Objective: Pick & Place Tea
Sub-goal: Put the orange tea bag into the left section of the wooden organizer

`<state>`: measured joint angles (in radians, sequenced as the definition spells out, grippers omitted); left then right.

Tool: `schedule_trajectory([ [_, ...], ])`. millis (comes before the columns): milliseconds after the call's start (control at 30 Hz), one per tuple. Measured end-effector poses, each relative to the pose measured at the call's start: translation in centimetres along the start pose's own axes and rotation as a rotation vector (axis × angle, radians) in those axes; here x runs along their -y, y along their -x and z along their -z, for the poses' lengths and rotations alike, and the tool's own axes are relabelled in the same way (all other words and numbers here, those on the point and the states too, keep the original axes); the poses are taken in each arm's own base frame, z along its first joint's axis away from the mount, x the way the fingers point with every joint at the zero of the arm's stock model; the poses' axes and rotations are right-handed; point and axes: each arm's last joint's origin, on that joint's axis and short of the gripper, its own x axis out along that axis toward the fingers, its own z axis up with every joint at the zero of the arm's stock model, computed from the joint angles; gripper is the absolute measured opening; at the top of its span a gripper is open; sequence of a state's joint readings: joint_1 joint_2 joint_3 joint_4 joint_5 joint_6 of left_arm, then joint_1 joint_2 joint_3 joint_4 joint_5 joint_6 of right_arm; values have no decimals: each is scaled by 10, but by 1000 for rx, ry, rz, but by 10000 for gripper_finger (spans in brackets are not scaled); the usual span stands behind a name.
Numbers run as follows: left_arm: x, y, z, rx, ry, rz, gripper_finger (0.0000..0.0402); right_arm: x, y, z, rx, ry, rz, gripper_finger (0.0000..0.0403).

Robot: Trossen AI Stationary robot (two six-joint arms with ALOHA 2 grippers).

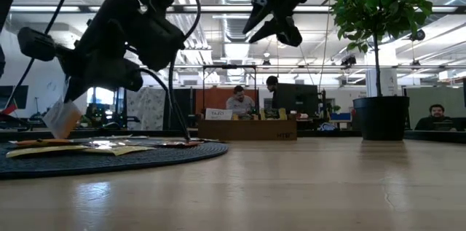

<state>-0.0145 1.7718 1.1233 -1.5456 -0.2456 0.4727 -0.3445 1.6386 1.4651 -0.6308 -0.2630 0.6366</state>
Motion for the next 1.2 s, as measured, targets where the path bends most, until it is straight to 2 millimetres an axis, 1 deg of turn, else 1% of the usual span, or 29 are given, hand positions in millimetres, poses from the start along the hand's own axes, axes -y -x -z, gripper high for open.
schedule_trajectory([
  [100, 1, 6, 5, 37, -6, -38, 0, 0, 0, 0, -1, 0, 2, 107],
  [200, 0, 19, 15, 87, 0, -113, 0, 0, 0, 0, -2, 7, 3, 107],
  [333, -1, 42, 31, 133, 3, -264, 0, 2, 0, 2, -15, 32, 16, 107],
  [433, -2, 64, 47, 186, 37, -350, 0, 2, 0, 2, -19, 90, 21, 107],
  [533, -5, 90, 62, 347, 84, -325, 0, 0, -2, 5, -25, 163, 19, 107],
  [633, -11, 117, 76, 557, 147, -317, 0, -3, -8, 7, -28, 185, 15, 107],
  [733, -16, 141, 96, 767, 260, -396, 0, -4, -17, 11, -52, 189, 19, 107],
  [833, -17, 161, 126, 989, 394, -506, 0, -7, -23, 13, -48, 211, 31, 107],
  [900, -15, 165, 152, 1114, 517, -541, 0, -12, -23, 14, -15, 251, 44, 107],
  [967, -14, 167, 176, 1246, 643, -536, 0, -18, -20, 16, 31, 304, 68, 107],
  [1067, -12, 162, 209, 1443, 829, -494, 0, -29, -11, 15, 148, 384, 116, 107],
  [1133, -10, 157, 225, 1590, 925, -502, 0, -38, -5, 12, 248, 429, 135, 107],
  [1200, -7, 151, 235, 1728, 991, -532, 0, -46, 1, 7, 353, 451, 122, 107],
])
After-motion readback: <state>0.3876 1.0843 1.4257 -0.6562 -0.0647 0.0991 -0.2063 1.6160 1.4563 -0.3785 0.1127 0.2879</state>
